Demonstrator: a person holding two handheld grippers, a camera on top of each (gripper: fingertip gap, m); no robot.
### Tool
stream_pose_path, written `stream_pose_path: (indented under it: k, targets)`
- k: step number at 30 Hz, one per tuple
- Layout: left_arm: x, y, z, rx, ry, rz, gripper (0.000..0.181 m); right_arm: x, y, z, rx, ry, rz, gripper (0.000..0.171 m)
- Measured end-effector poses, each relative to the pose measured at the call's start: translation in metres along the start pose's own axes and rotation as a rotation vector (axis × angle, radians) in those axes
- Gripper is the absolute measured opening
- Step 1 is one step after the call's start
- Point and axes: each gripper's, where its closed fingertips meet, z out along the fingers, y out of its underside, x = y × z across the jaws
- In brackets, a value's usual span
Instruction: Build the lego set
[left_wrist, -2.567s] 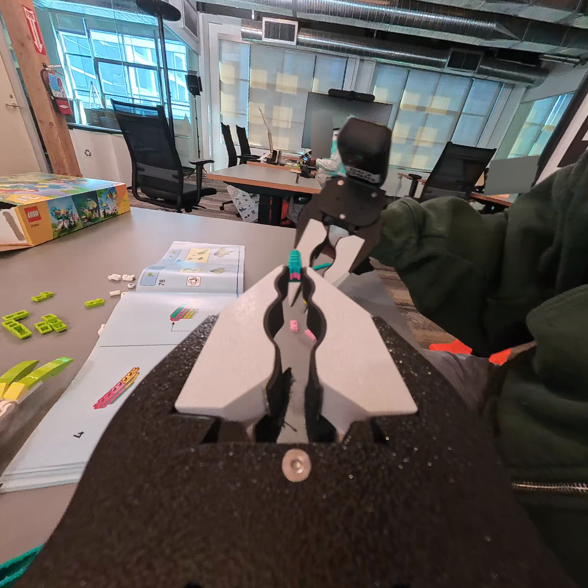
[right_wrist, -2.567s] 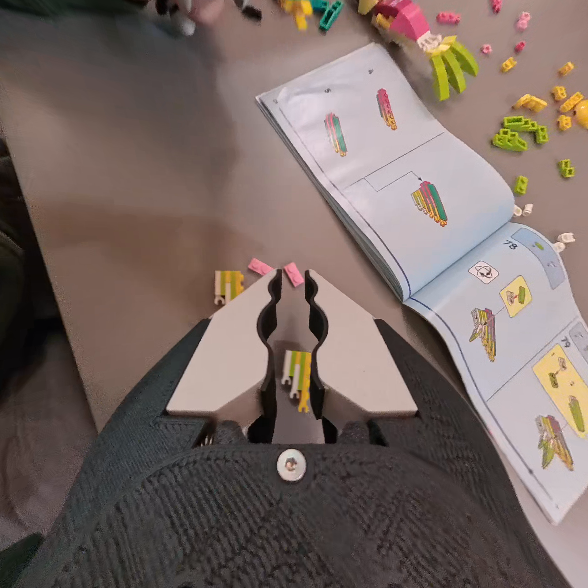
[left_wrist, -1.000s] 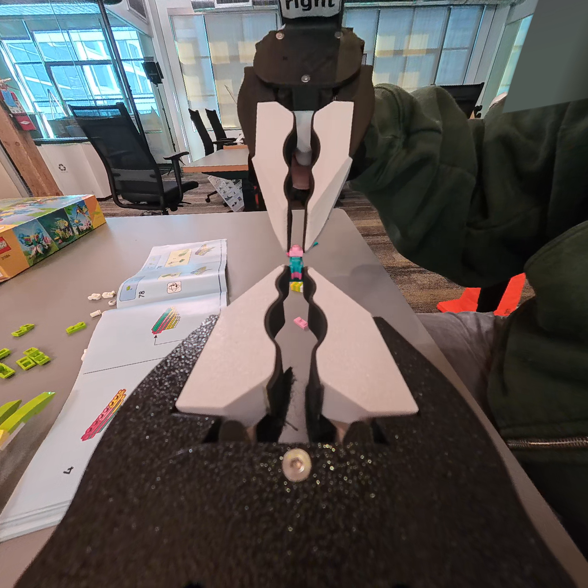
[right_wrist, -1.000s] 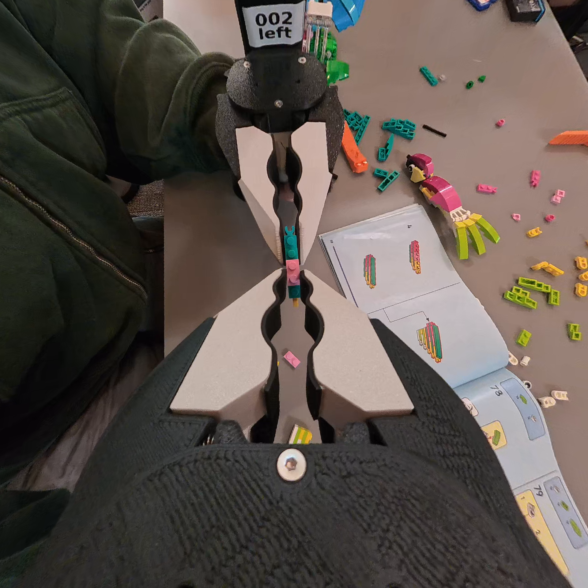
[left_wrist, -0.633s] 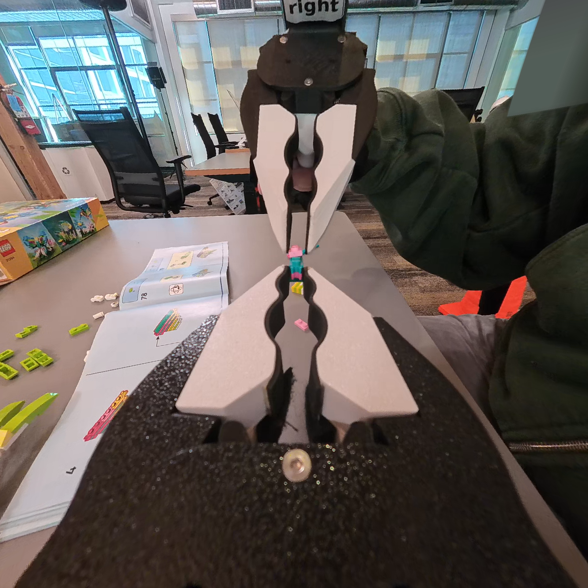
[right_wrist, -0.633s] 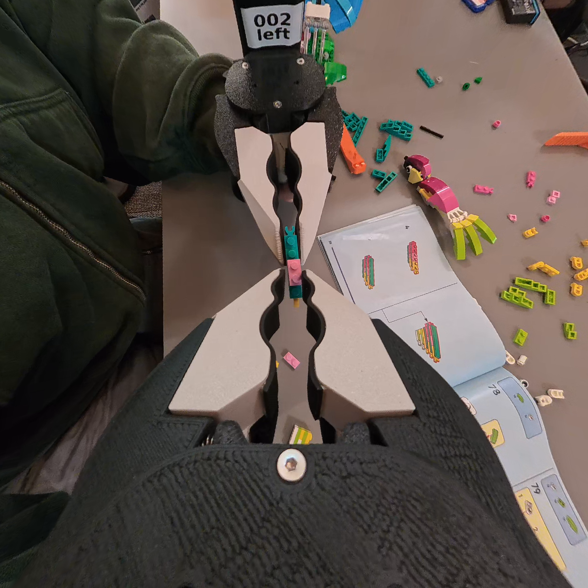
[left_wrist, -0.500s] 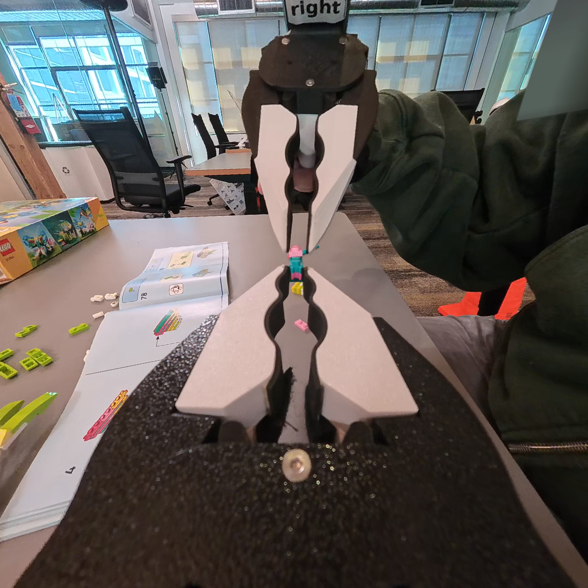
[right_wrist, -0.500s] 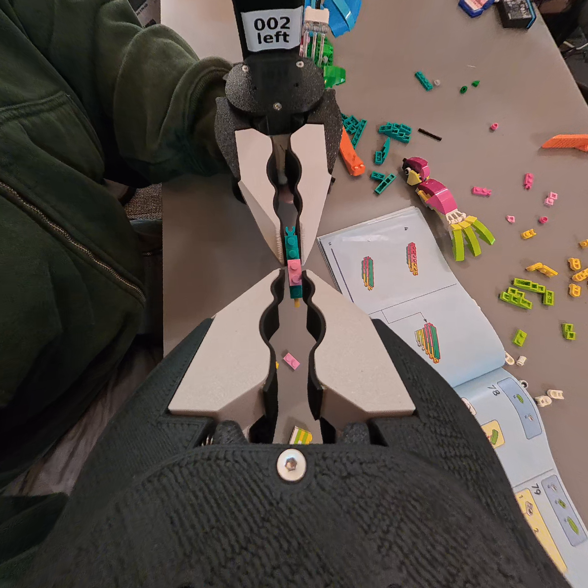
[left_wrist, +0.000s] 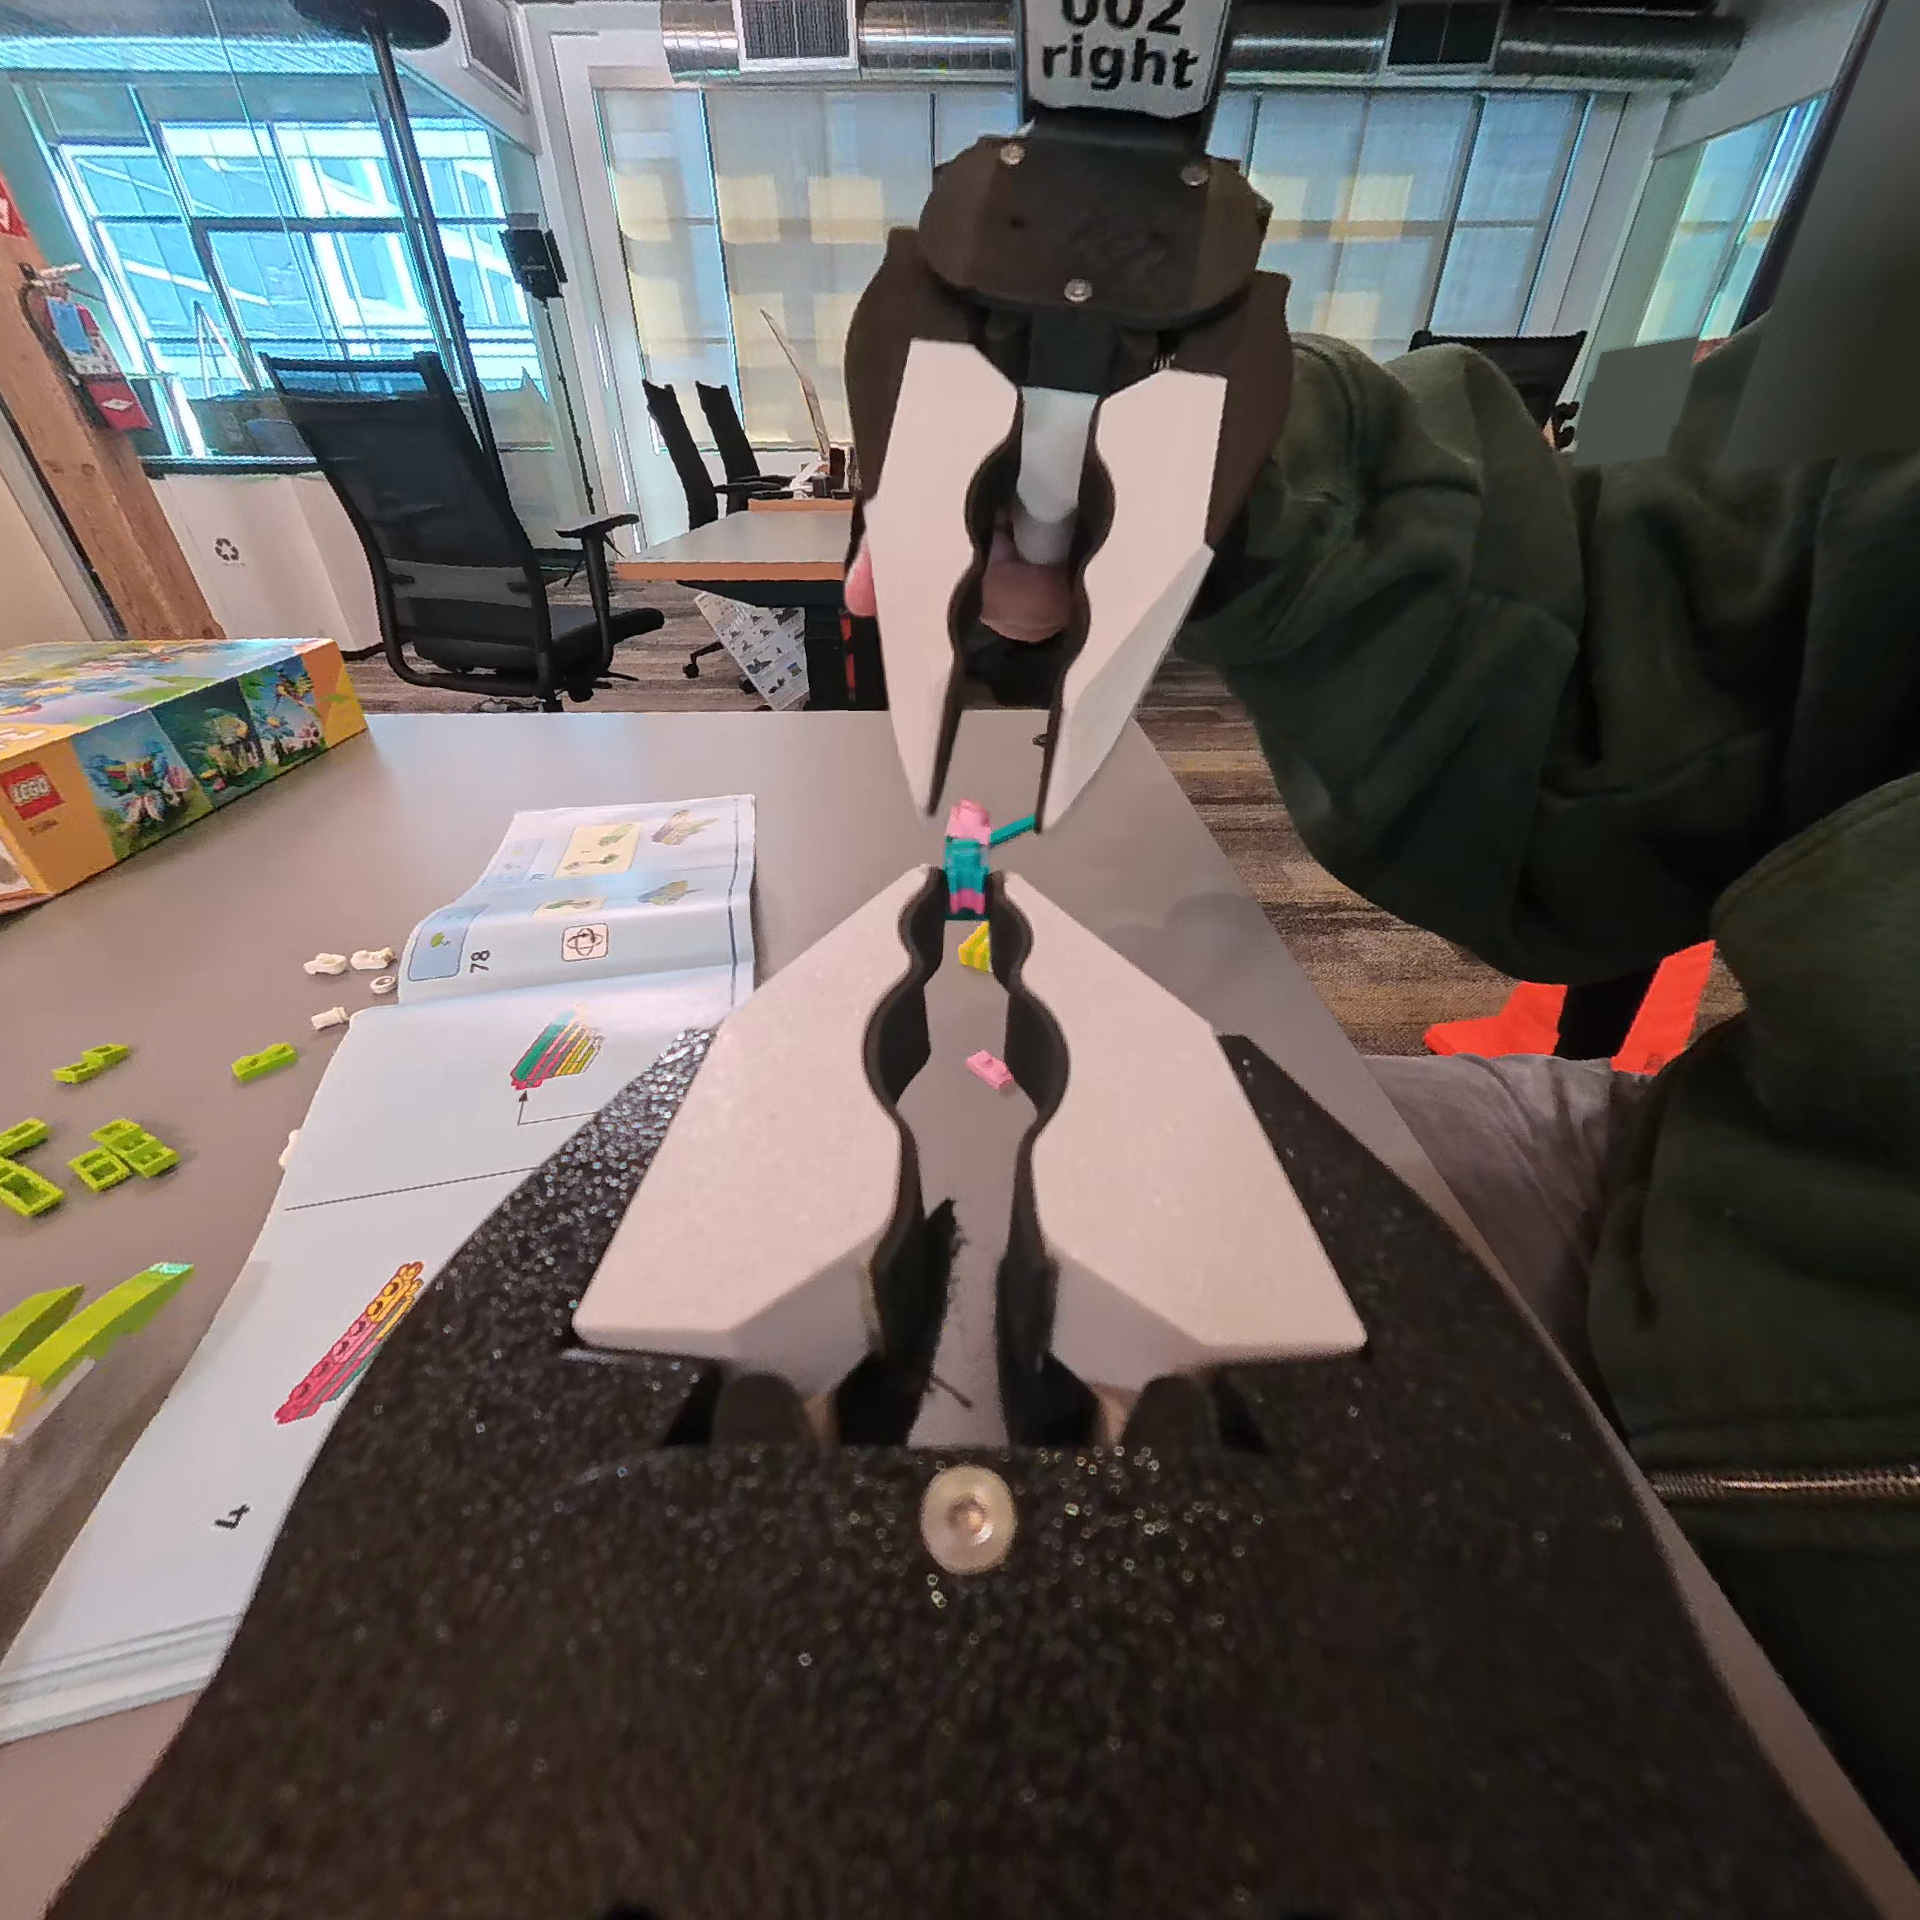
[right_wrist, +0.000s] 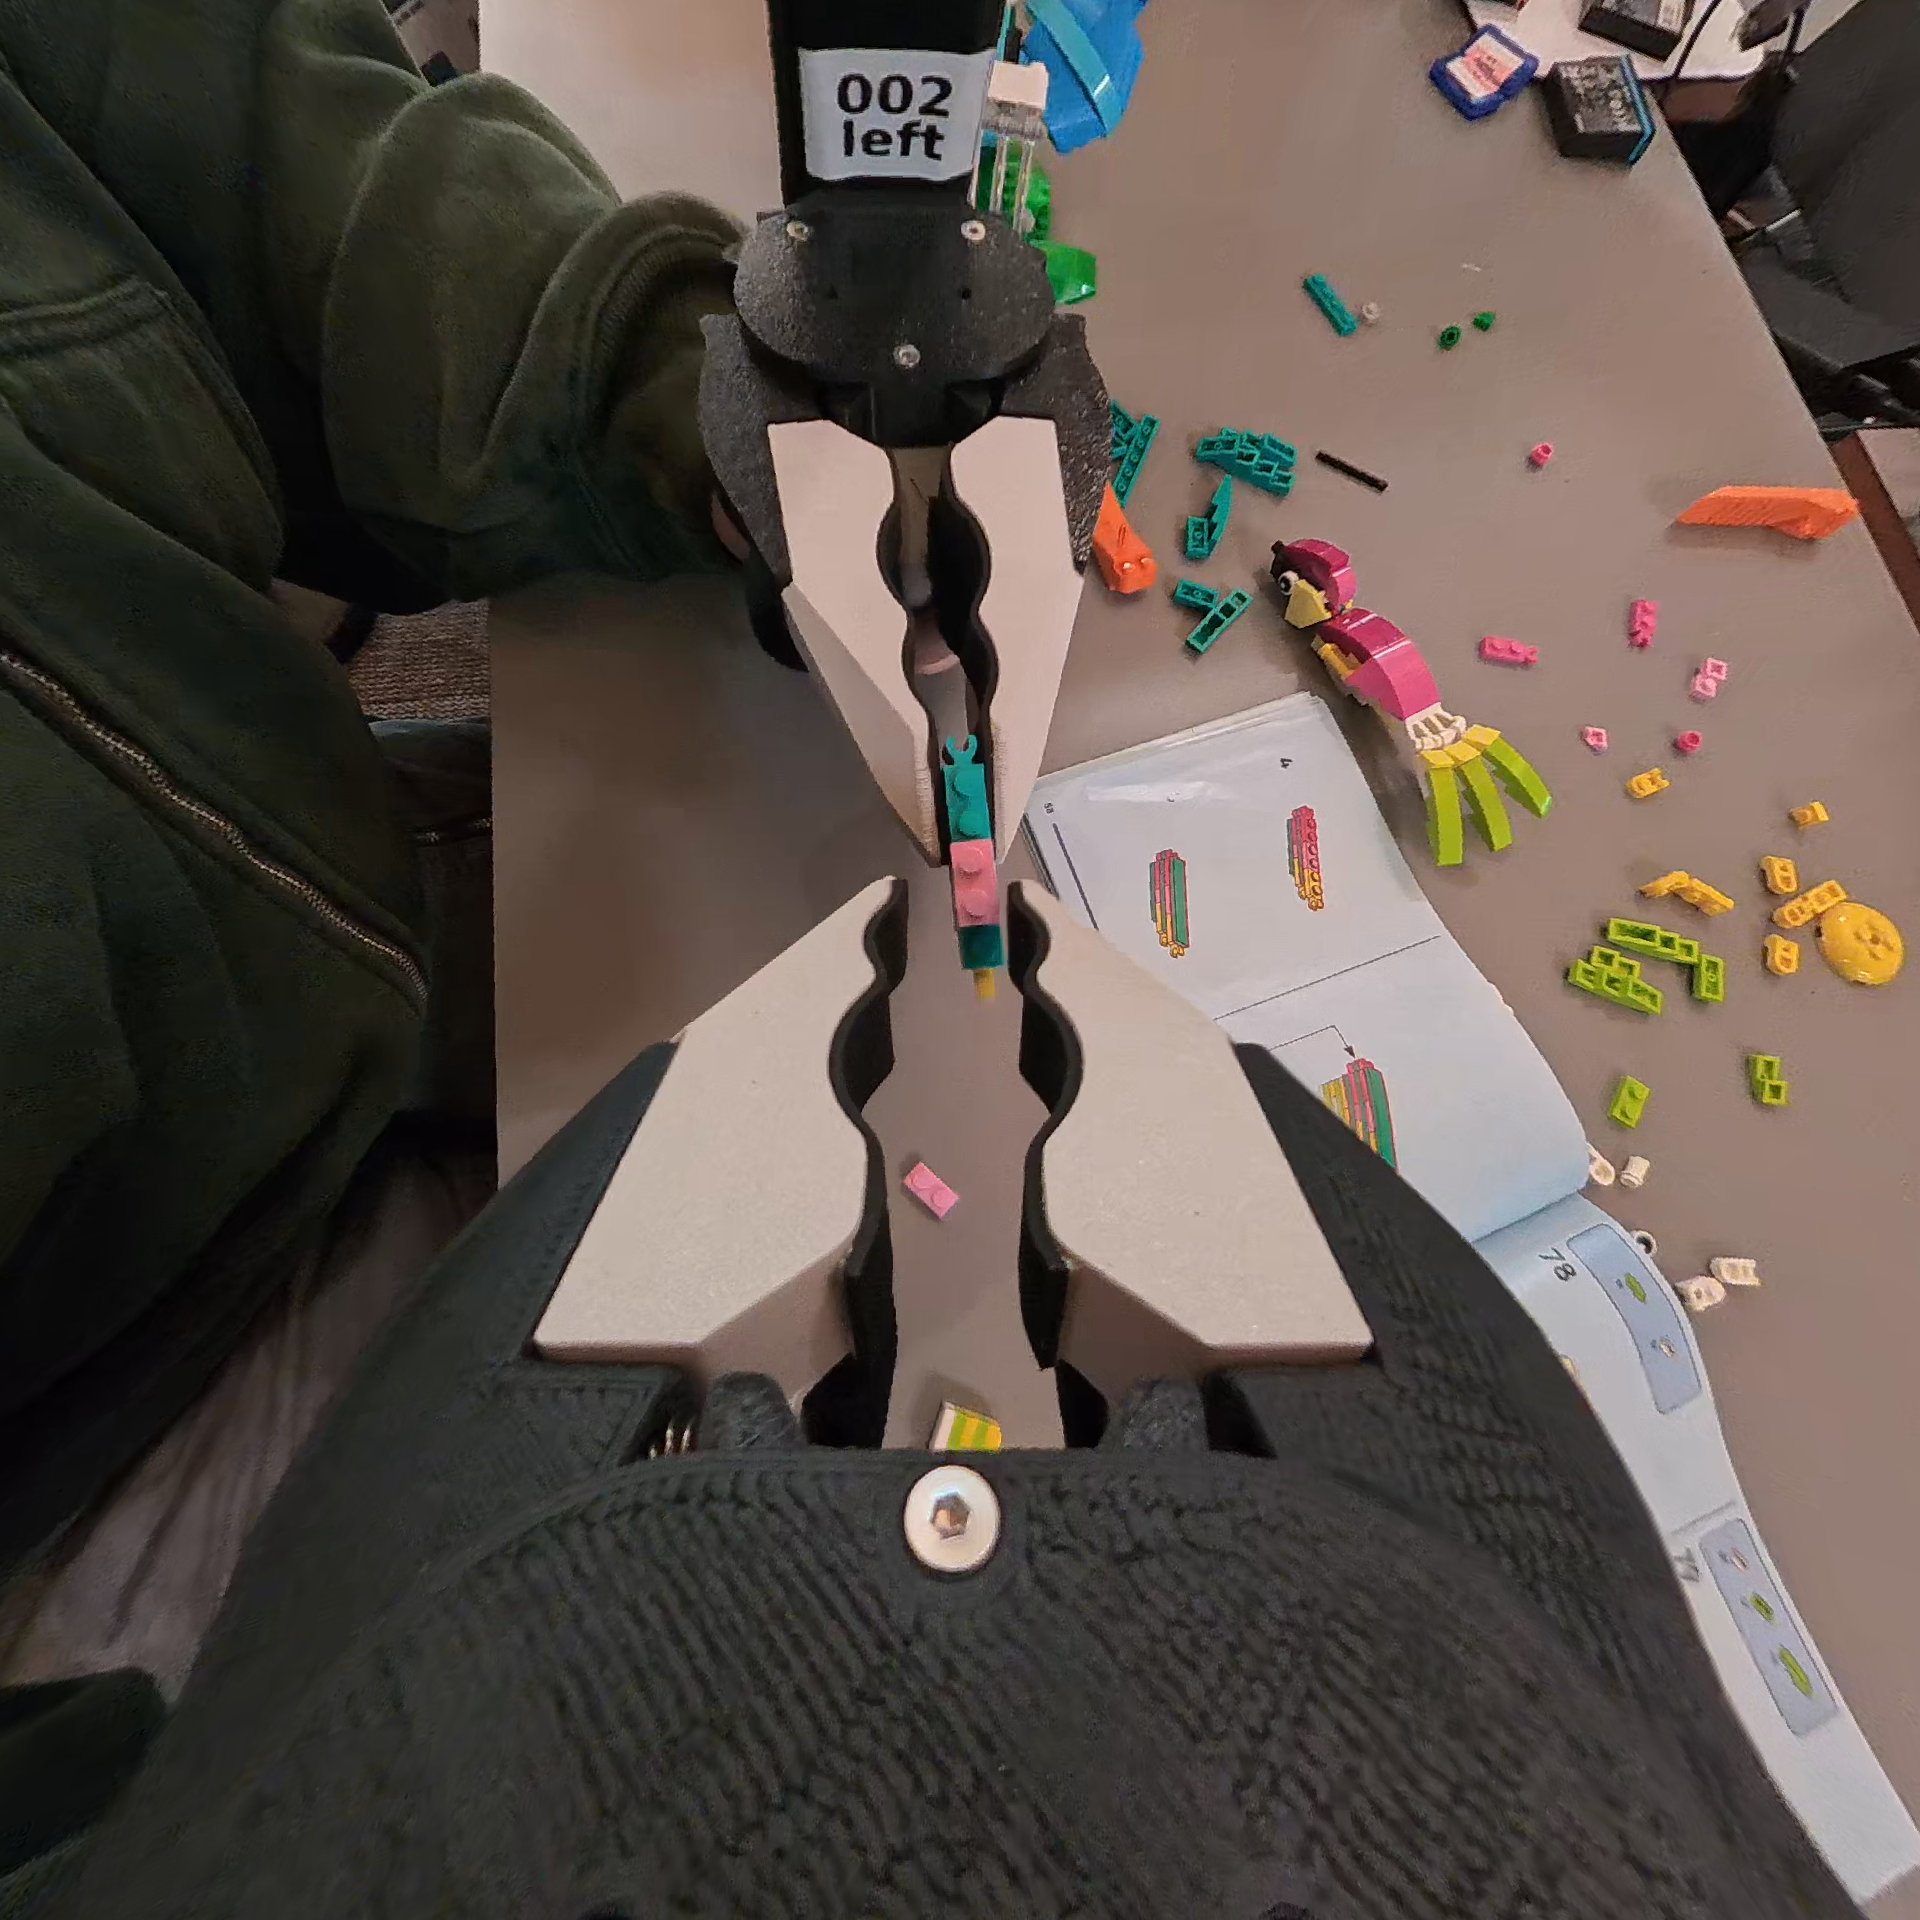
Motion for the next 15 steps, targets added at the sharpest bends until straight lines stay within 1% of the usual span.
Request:
stream_pose_path:
  k: [3, 5, 8, 10, 11, 13, 15]
  targets:
    - [-0.003, 0.001, 0.0, -0.005, -0.015, -0.005, 0.006, 0.003, -0.003, -0.002, 0.011, 0.034, -0.014, 0.021]
    - [-0.006, 0.001, -0.001, -0.001, -0.029, -0.019, 0.006, 0.007, -0.008, -0.004, 0.036, 0.101, -0.06, 0.028]
    - [-0.013, 0.0, -0.004, 0.009, -0.058, -0.053, 0.006, 0.018, -0.016, -0.004, 0.055, 0.341, -0.267, 0.038]
    - [-0.017, -0.002, -0.006, 0.024, -0.07, -0.078, 0.006, 0.023, -0.021, -0.004, 0.031, 0.56, -0.474, 0.044]
    - [-0.019, -0.002, -0.007, 0.028, -0.077, -0.088, 0.006, 0.022, -0.022, -0.002, 0.001, 0.643, -0.567, 0.047]
    - [-0.02, -0.003, -0.008, 0.044, -0.079, -0.111, 0.006, 0.019, -0.018, 0.007, -0.073, 0.74, -0.68, 0.051]
    - [-0.021, -0.005, -0.009, 0.054, -0.081, -0.121, 0.006, 0.018, -0.015, 0.015, -0.107, 0.803, -0.725, 0.05]
